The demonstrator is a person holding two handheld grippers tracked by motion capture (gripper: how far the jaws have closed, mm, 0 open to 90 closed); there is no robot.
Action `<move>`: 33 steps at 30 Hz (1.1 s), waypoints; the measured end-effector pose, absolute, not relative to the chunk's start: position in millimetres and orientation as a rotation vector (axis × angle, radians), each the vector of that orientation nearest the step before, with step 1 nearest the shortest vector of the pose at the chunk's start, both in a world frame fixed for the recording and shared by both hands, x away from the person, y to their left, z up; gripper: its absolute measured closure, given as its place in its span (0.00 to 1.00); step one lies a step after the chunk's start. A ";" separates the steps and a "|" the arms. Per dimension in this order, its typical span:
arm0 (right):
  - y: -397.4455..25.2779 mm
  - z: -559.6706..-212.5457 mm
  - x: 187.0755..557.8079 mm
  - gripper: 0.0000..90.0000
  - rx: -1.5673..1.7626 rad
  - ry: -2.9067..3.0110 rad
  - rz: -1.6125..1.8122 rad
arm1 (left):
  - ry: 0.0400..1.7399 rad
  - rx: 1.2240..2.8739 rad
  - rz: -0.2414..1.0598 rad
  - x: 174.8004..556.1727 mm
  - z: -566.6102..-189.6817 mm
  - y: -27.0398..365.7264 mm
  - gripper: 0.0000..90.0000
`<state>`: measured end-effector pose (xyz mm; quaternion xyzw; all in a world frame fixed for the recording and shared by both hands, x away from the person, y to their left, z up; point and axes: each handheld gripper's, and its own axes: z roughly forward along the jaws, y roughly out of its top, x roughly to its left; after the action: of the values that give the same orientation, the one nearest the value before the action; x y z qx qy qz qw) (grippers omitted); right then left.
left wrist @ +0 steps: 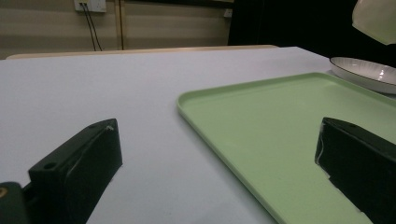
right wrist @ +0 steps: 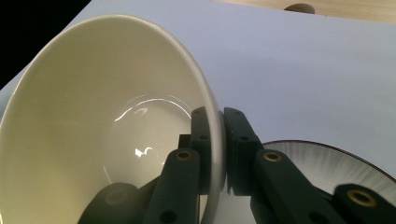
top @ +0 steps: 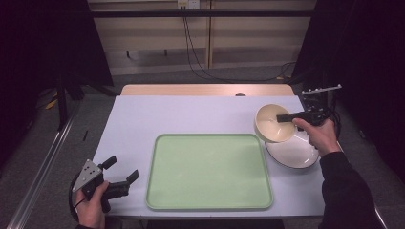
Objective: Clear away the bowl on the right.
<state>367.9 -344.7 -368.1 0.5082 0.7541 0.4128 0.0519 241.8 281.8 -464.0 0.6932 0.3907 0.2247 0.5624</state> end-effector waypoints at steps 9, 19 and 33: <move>-331.2 -373.8 373.9 0.93 1.551 2.316 1.251 | 0.915 1.638 0.535 241.7 -463.8 282.0 0.01; -313.9 -381.0 381.3 0.93 1.566 2.350 1.210 | 0.914 1.635 0.532 241.6 -463.8 281.7 0.01; -288.3 -390.2 395.5 0.93 1.563 2.397 1.182 | 0.913 1.630 0.529 241.5 -463.8 281.8 0.01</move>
<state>395.5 -288.3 -390.2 0.5047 0.7740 0.3817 0.0230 241.5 281.8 -463.8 0.6929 0.3882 0.2247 0.5645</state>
